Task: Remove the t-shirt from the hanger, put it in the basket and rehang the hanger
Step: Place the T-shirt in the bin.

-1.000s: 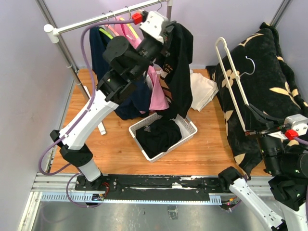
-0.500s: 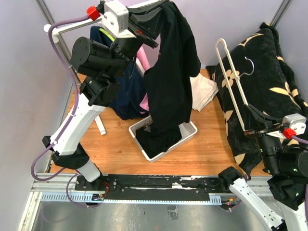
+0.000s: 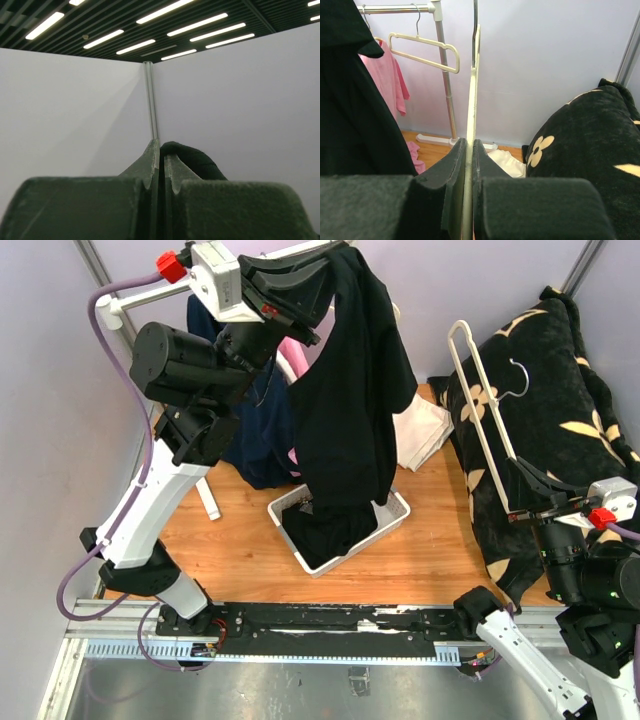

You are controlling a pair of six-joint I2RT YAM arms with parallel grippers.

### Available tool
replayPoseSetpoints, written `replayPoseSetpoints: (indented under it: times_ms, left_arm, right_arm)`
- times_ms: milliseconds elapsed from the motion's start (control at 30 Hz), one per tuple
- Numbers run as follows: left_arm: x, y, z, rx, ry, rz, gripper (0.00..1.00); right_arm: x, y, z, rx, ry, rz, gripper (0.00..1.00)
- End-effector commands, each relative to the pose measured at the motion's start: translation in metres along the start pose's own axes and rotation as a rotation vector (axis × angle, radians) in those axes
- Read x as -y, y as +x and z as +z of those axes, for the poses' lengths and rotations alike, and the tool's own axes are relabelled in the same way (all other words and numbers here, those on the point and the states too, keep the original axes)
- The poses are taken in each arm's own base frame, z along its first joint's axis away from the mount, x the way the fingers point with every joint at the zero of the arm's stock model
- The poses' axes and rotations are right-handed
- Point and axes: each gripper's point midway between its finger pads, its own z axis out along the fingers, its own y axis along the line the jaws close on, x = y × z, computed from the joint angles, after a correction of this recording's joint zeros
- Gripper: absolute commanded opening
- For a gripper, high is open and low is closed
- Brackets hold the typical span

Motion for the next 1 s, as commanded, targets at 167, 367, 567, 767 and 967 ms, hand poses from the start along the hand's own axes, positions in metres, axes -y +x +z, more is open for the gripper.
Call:
replayPoseSetpoints:
  times_ms: [167, 367, 567, 767, 967]
  left_arm:
    - [-0.008, -0.077, -0.009, 0.193, -0.048, -0.024, 0.01]
    - [-0.007, -0.093, -0.013, 0.239, -0.041, -0.046, 0.00]
    - [-0.001, -0.105, -0.015, 0.264, -0.008, -0.074, 0.01]
    - [0.004, -0.074, -0.017, 0.188, 0.003, -0.126, 0.01]
    - [0.004, -0.008, -0.021, 0.043, -0.028, -0.166, 0.01]
  right_arm:
    - [0.001, -0.013, 0.000, 0.044, 0.004, 0.014, 0.01]
    - [0.000, -0.014, 0.002, 0.044, 0.001, 0.015, 0.01]
    - [0.000, -0.016, 0.004, 0.047, -0.001, 0.013, 0.01]
    - [-0.002, -0.013, 0.005, 0.041, -0.008, 0.017, 0.01]
    - [-0.003, -0.011, 0.006, 0.036, -0.011, 0.020, 0.01]
